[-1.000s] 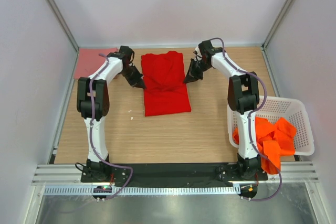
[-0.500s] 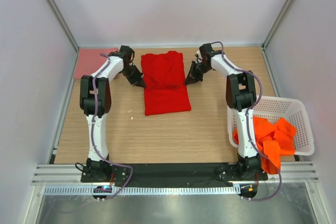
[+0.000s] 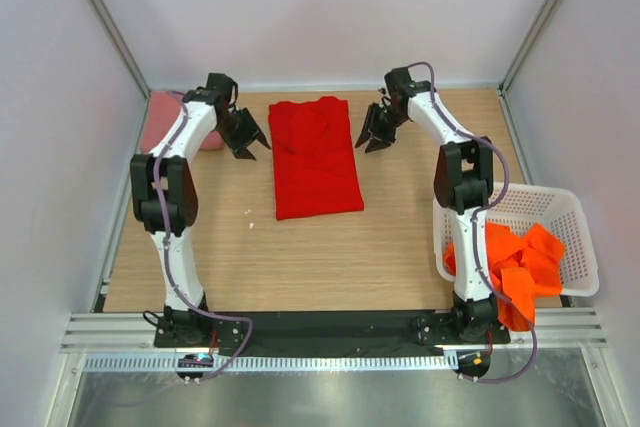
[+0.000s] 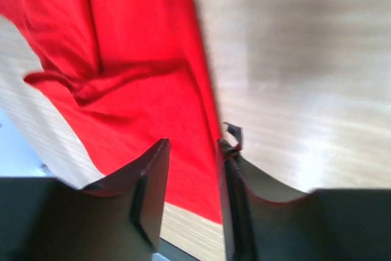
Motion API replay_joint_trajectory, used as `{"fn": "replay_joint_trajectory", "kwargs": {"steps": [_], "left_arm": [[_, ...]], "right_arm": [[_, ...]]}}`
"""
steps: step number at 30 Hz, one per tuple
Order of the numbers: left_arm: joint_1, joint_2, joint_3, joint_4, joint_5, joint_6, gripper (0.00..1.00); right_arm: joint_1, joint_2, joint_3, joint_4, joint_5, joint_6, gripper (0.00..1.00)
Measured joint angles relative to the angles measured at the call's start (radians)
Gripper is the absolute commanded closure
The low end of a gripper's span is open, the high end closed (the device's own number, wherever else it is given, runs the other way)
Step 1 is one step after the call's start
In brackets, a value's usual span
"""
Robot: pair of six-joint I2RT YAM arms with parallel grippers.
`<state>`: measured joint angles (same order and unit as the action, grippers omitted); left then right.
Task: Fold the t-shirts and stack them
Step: Fold the tshirt
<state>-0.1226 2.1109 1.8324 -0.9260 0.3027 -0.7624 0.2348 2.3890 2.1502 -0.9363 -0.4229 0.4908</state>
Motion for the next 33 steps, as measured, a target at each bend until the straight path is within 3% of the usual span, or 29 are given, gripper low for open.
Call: {"fn": "replay_joint_trajectory", "kwargs": {"steps": [3,7,11,15,25,33], "left_arm": [[-0.003,-0.150,-0.124,0.047,0.016,0.007,0.57],[-0.039,-0.299,-0.291,0.175,0.114,-0.024,0.76],[-0.093,-0.270,-0.423,0.376,0.230,-0.102,0.85],[-0.131,-0.207,-0.519,0.459,0.289,-0.142,0.90],[-0.121,-0.172,-0.599,0.517,0.350,-0.104,0.94],[-0.074,-0.130,-0.624,0.333,0.286,0.080,0.94]], "right_arm": [[0.050,-0.071,-0.079,-0.005,0.045,-0.018,0.54],[0.145,-0.130,-0.147,0.028,0.053,-0.019,0.63],[0.194,-0.161,-0.254,0.135,-0.022,0.016,0.82],[0.174,-0.172,-0.396,0.229,-0.140,0.039,0.98],[0.057,-0.194,-0.702,0.322,-0.376,-0.017,0.98],[0.005,-0.225,-0.719,0.226,-0.332,-0.126,0.98]]}}
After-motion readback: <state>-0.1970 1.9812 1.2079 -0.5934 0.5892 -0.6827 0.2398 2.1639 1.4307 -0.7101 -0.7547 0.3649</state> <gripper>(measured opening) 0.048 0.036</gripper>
